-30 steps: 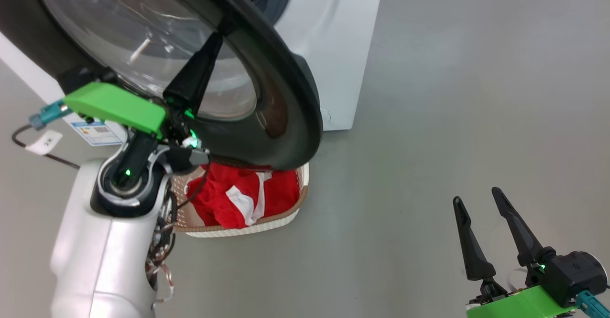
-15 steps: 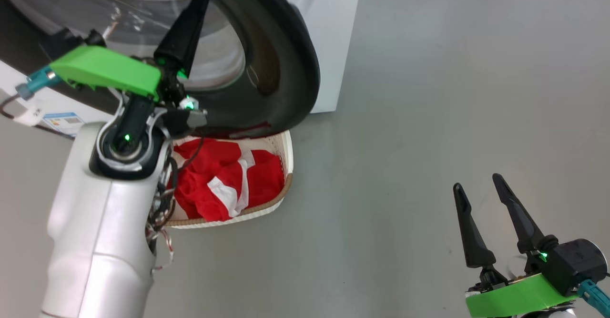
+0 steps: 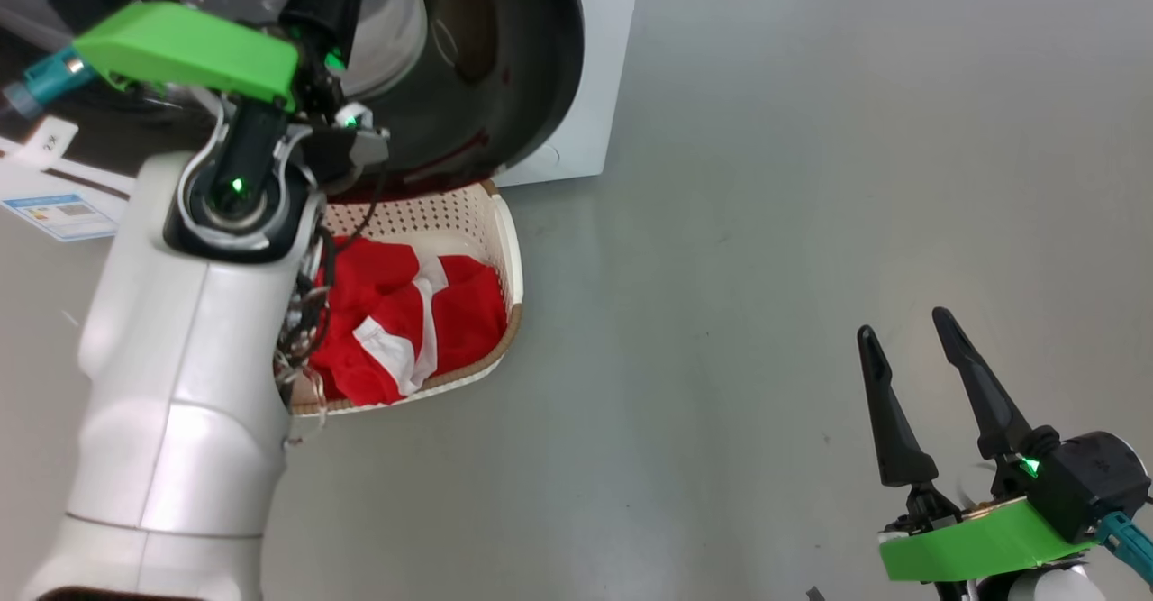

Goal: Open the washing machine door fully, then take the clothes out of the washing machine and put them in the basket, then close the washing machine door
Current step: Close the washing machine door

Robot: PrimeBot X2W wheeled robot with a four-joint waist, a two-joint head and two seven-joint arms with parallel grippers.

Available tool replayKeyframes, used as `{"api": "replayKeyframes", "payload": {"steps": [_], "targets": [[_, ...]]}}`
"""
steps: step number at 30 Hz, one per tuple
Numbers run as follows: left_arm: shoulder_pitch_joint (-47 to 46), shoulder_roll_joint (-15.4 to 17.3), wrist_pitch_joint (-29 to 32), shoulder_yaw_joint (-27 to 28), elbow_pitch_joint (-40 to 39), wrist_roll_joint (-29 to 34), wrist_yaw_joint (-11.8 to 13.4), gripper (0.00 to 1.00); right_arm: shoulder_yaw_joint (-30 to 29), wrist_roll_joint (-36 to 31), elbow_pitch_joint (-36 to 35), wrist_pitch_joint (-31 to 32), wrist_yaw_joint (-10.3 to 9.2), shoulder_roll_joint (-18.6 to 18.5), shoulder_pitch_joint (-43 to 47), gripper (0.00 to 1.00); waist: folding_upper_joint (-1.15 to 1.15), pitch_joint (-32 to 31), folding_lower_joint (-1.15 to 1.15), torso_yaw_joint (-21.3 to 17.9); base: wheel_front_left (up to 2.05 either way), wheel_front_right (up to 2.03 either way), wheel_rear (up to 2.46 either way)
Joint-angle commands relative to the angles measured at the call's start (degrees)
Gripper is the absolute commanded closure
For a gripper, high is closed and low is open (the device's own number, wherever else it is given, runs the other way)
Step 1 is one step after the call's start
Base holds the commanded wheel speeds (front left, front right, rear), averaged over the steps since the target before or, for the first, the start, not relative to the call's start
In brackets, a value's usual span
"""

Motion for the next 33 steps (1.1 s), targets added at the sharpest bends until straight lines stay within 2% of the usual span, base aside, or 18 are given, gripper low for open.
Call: {"api": "replayKeyframes", "payload": {"steps": [1,12,19,27,33], "targets": [[-2.12,1.53,-0.37,0.65,-1.02,-0.18,-0.95,1.00,1.18,0.34,-1.46,-0.37,0.35,-0.78,-1.29,0.00,0.00,0.39,0.00,-0.30,0.00,0.00,0.00],[-7.13,1.53,-1.08,-0.67,3.63,-1.33,-2.64,1.00,1.62,0.29,-1.28,-0.37,0.35,-0.78,-2.13,0.00,0.00,1.70,0.00,-1.21,0.00,0.00,0.00],[-5.69,1.53,-1.24,-2.00,4.46,-2.40,-3.38,1.00,1.09,0.35,-0.96,-0.37,0.35,-0.78,-1.81,0.00,0.00,0.78,0.00,-1.04,0.00,0.00,0.00],[-0.19,1.80,-2.14,-4.11,0.70,-1.43,-3.74,1.00,0.64,0.67,-0.84,-0.37,0.35,-0.78,-0.83,0.00,0.00,-1.77,0.00,0.99,0.00,0.00,0.00],[7.22,2.87,-2.92,-4.88,-5.49,0.03,-3.81,1.00,0.65,0.93,-0.26,-0.37,0.35,-0.78,0.24,0.00,0.00,-4.89,0.00,2.56,0.00,0.00,0.00]]}}
